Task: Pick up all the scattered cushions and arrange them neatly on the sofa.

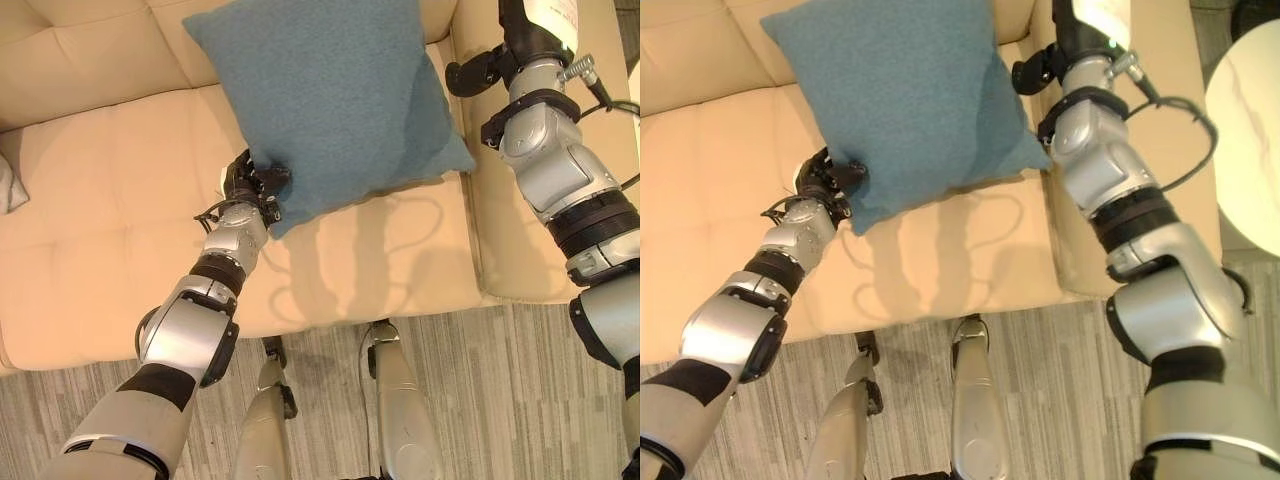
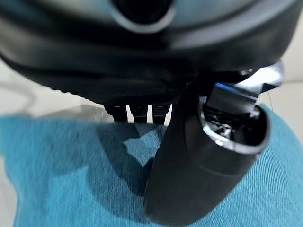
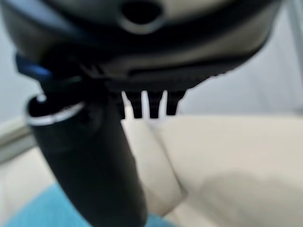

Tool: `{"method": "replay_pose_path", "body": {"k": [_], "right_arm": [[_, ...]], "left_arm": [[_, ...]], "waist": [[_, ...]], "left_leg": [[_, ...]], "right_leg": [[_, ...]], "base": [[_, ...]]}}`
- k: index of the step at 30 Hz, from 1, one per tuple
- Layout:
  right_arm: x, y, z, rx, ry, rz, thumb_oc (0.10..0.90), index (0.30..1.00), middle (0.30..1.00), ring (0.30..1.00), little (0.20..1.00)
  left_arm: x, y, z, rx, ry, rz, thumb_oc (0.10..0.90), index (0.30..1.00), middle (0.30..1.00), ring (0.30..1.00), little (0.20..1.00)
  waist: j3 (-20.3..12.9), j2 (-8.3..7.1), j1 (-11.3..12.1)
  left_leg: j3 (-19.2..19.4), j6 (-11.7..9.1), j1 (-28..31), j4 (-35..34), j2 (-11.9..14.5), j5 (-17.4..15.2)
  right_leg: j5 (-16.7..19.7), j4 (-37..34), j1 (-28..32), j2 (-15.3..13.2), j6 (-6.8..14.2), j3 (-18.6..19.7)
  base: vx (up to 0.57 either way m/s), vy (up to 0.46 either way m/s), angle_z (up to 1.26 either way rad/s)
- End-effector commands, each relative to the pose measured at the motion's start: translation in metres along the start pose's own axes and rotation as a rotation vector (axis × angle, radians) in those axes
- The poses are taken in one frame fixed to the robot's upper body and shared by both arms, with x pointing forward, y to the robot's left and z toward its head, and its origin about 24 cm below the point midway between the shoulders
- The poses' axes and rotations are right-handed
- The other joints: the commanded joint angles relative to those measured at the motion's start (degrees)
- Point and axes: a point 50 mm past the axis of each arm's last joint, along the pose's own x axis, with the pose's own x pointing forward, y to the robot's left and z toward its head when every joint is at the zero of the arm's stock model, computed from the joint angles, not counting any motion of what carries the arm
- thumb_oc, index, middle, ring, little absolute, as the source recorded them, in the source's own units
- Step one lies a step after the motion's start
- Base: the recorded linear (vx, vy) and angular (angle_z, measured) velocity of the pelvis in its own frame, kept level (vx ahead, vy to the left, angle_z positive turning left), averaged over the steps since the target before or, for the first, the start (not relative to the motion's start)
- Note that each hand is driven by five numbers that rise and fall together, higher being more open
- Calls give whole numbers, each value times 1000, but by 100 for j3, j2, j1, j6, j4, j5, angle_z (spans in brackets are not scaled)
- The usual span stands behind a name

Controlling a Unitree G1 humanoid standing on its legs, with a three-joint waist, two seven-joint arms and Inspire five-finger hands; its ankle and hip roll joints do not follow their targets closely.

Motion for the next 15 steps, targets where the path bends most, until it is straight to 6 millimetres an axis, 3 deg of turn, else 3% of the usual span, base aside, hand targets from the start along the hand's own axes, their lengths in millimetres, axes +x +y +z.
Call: {"method": "replay_pose_path", "body": {"k": [1, 2, 6, 14, 15], "right_arm": [[3, -8, 43, 416, -146, -32, 800, 900, 900, 900, 900], [-1, 5, 44, 632, -119, 17, 800, 900, 900, 900, 900], [-10, 31, 48, 985, -72, 156, 800, 900, 900, 900, 900], [-19, 61, 42, 1227, 0, 298, 800, 900, 900, 900, 900], [-17, 65, 41, 1260, 27, 309, 800, 900, 900, 900, 900]], "left_arm": [[-2, -11, 54, -94, -178, -66, 800, 900, 900, 900, 900], [-3, -14, 57, -116, -179, -82, 800, 900, 900, 900, 900], [-4, -15, 66, -142, -204, -113, 800, 900, 900, 900, 900], [-4, -18, 63, -103, -188, -164, 800, 900, 900, 900, 900], [-6, -27, 64, -64, -199, -194, 800, 900, 900, 900, 900]], "waist": [[-316, -113, 10], [-299, -50, 1], [-282, 33, 29], [-264, 114, 78], [-247, 155, 103]], "left_leg": [[-39, -346, 226, 341, 405, -798], [-21, -346, 234, 377, 408, -816], [-8, -369, 252, 439, 428, -828], [-3, -425, 280, 486, 485, -838], [-21, -443, 244, 486, 486, -824]], "right_leg": [[-732, 485, -213, 130, 202, 151], [-744, 512, -214, 130, 197, 163], [-808, 580, -227, 152, 185, 198], [-842, 666, -245, 165, 164, 185], [-819, 644, -266, 161, 180, 172]], "base": [[41, -4, -12], [36, -7, -14], [28, -5, -7], [0, -5, 0], [0, 0, 0]]}}
